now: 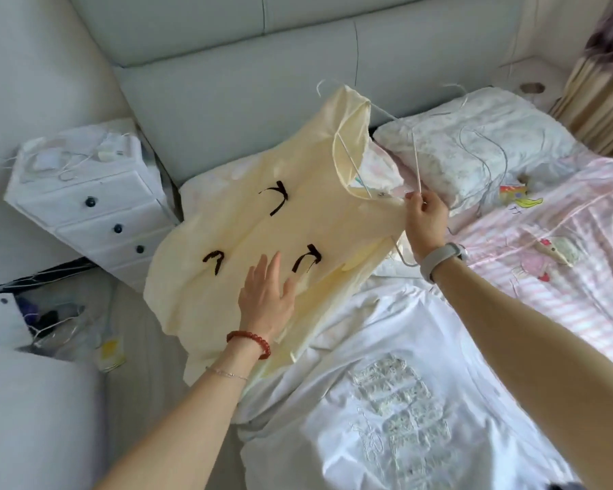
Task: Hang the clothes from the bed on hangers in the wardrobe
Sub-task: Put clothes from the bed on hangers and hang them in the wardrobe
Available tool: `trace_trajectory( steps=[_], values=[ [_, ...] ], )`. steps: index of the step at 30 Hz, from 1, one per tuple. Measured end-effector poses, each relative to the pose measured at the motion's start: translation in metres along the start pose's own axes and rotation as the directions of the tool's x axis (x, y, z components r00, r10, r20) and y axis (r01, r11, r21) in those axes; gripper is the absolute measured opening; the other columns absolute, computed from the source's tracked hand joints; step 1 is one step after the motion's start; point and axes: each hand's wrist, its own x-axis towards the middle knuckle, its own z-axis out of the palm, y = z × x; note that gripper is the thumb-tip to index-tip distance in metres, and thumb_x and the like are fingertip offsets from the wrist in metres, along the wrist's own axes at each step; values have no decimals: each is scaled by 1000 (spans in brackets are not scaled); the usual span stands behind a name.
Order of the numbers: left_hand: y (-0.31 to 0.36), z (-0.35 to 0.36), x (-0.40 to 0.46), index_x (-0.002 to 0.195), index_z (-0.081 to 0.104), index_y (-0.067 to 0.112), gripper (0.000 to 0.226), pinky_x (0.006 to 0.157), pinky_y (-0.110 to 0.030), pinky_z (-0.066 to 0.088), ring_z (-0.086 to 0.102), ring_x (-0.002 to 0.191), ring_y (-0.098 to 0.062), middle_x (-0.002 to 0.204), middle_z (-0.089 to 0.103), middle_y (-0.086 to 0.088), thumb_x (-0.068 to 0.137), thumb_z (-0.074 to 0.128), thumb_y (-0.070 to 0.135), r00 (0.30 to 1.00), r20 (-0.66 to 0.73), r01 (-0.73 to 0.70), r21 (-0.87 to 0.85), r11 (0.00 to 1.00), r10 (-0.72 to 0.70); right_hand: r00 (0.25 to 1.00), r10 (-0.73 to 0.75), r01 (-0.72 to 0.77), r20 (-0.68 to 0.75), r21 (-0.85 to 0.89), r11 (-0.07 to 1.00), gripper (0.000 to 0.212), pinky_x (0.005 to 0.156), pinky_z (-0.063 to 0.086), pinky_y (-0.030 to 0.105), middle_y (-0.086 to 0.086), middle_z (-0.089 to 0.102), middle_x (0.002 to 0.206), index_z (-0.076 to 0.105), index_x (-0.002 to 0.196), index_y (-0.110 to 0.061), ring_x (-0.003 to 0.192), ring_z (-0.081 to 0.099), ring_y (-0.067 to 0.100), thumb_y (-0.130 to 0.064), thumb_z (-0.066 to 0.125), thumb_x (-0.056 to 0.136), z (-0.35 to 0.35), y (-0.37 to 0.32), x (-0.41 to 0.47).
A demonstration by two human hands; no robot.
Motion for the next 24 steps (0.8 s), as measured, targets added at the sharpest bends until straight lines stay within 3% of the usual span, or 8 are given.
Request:
trace_trajectory(
  steps=[4, 5, 7, 10, 12, 16, 19, 24],
  values=[
    [-28, 88, 37, 148, 4, 29, 54, 114, -49, 12, 0, 143, -25, 157, -2, -1, 99, 27, 37, 962, 252, 56, 187, 981, -103, 987, 146, -116, 60, -348, 930, 32, 58, 23, 28, 15, 47, 65, 42, 61, -6, 72, 44, 26, -9, 36, 92, -2, 110, 55],
    [-34, 103, 42, 148, 3, 30, 54, 114, -50, 11, -1, 143, -25, 157, -3, -1, 99, 25, 38, 949, 288, 66, 217, 974, -128, 984, 163, -119, 74, -409, 905, 29, 60, 28, 30, 18, 53, 72, 46, 65, -7, 75, 49, 30, -9, 36, 93, -3, 130, 63],
    [-49, 131, 52, 147, 3, 33, 53, 114, -52, 10, -3, 143, -27, 157, -5, 0, 99, 24, 39, 919, 356, 76, 270, 960, -173, 981, 183, -124, 72, -492, 862, 25, 70, 38, 36, 26, 60, 100, 60, 95, 0, 90, 55, 37, -7, 36, 93, -5, 165, 74],
    [-70, 158, 64, 146, 3, 35, 51, 113, -53, 15, -3, 143, -29, 157, -4, -1, 99, 22, 40, 882, 437, 18, 343, 939, -177, 961, 256, -141, 104, -612, 778, 30, 77, 36, 37, 30, 57, 112, 53, 114, 3, 97, 53, 38, -10, 33, 95, -8, 204, 85],
    [-75, 165, 68, 146, 1, 34, 51, 113, -51, 18, -2, 143, -29, 157, -6, -1, 99, 19, 41, 857, 479, -5, 380, 925, -192, 941, 310, -127, 136, -708, 695, 37, 94, 32, 40, 28, 51, 126, 44, 130, -3, 115, 46, 41, -13, 33, 96, -10, 221, 88],
    [-68, 161, 74, 146, 8, 32, 51, 111, -54, 17, 5, 142, -29, 157, 2, -3, 98, 23, 39, 886, 428, 19, 355, 935, -180, 932, 282, -4, 229, -771, 637, 52, 112, 15, 43, 10, 24, 151, 20, 145, -12, 137, 21, 31, -22, 34, 96, -4, 226, 75],
    [-59, 139, 74, 147, 6, 30, 53, 113, -52, 6, 1, 143, -24, 157, 3, -1, 99, 27, 36, 941, 282, 66, 391, 918, -188, 930, 164, 152, 328, -751, 642, 52, 113, 15, 46, 10, 24, 151, 24, 144, -14, 139, 18, 30, -21, 37, 95, 11, 212, 43],
    [-62, 96, 42, 147, 15, 24, 52, 114, -49, 7, 7, 143, -22, 156, 10, -4, 98, 31, 31, 986, 66, 111, 415, 903, -152, 864, 56, 282, 500, -574, 769, 59, 112, 19, 45, 16, 34, 145, 35, 140, -8, 135, 27, 34, -30, 24, 85, 37, 183, -42]
  ],
)
